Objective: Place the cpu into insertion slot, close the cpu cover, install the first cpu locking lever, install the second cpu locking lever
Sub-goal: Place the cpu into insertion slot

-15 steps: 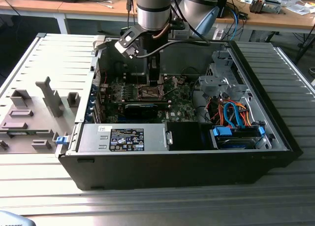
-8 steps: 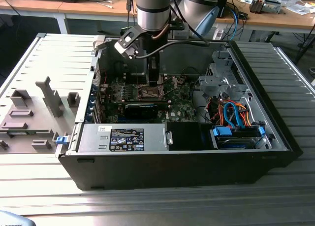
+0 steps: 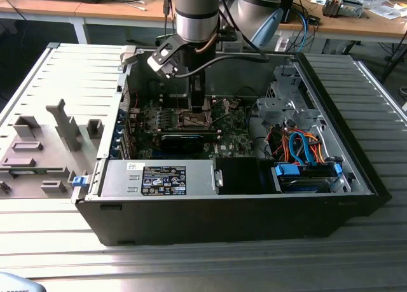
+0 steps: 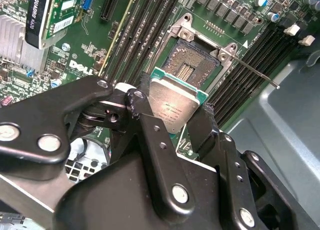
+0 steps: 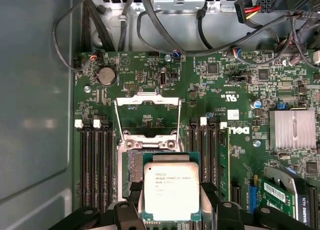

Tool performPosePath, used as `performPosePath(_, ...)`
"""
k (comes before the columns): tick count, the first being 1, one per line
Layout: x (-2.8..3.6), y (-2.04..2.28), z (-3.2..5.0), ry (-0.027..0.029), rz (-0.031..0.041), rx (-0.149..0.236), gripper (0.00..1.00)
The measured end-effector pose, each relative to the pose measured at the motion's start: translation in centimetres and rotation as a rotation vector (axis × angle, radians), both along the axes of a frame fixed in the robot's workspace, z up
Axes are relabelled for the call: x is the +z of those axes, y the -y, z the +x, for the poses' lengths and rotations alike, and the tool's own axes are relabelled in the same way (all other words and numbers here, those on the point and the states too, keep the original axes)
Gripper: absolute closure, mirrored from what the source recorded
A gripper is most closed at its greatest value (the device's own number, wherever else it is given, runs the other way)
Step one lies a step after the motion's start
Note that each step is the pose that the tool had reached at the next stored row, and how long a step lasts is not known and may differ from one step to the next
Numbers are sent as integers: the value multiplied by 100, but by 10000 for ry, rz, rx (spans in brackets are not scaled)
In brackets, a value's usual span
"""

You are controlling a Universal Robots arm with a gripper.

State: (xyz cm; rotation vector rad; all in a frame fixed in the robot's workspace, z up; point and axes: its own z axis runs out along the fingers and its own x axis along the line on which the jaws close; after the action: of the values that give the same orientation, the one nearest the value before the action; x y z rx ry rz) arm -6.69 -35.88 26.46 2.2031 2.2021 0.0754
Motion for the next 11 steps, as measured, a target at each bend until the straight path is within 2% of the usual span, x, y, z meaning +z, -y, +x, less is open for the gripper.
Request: performPosePath(11, -31, 0, -7, 0, 0, -1, 46)
